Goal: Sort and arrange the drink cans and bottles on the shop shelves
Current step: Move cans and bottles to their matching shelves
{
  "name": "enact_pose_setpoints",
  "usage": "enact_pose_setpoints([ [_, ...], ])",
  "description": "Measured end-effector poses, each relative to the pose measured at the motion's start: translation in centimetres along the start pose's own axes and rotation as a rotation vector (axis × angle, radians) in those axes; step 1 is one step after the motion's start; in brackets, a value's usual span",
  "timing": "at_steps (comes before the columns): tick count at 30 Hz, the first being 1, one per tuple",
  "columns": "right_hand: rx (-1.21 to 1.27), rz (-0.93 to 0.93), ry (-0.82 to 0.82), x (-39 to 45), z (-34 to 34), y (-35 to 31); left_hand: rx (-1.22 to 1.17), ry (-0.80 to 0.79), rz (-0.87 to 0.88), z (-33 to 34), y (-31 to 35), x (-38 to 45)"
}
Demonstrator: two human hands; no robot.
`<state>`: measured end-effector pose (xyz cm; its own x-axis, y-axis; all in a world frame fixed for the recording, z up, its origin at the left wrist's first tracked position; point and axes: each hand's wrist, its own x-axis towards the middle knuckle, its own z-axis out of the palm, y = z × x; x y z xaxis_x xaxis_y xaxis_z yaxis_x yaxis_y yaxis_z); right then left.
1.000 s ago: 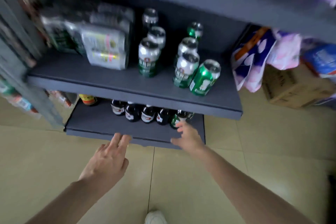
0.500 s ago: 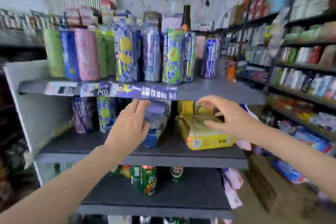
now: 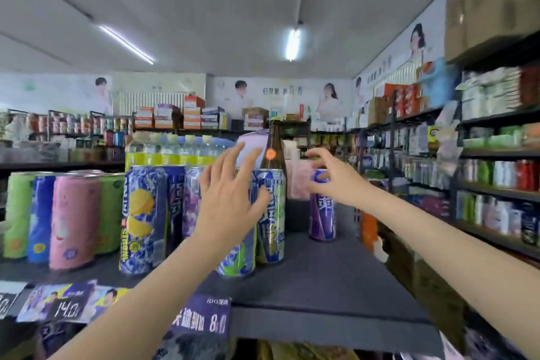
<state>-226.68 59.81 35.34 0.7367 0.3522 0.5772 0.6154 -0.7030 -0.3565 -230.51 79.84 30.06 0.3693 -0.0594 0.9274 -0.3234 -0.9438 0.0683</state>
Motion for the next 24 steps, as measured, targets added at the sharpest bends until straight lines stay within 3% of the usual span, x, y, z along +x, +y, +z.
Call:
enact_pose_setpoints([
  [5, 0.266, 0.050, 0.071, 8.2, 2.2, 2.0, 0.050, -0.163, -0.035, 1.4, -0.8, 2.0],
  [10, 0.400, 0.106, 0.048, 13.5, 6.3, 3.6, 0.059, -0.193, 0.020, 1.7, -1.7, 2.2],
  [16, 0.483, 0.161, -0.027, 15.2, 8.0, 3.7, 0.053, -0.155, 0.039, 1.8, -2.0, 1.9],
  [24, 0.543, 0.197, 0.140, 13.3, 6.9, 3.7, 0.016, -0.094, -0.003, 2.4, -1.8, 1.8],
])
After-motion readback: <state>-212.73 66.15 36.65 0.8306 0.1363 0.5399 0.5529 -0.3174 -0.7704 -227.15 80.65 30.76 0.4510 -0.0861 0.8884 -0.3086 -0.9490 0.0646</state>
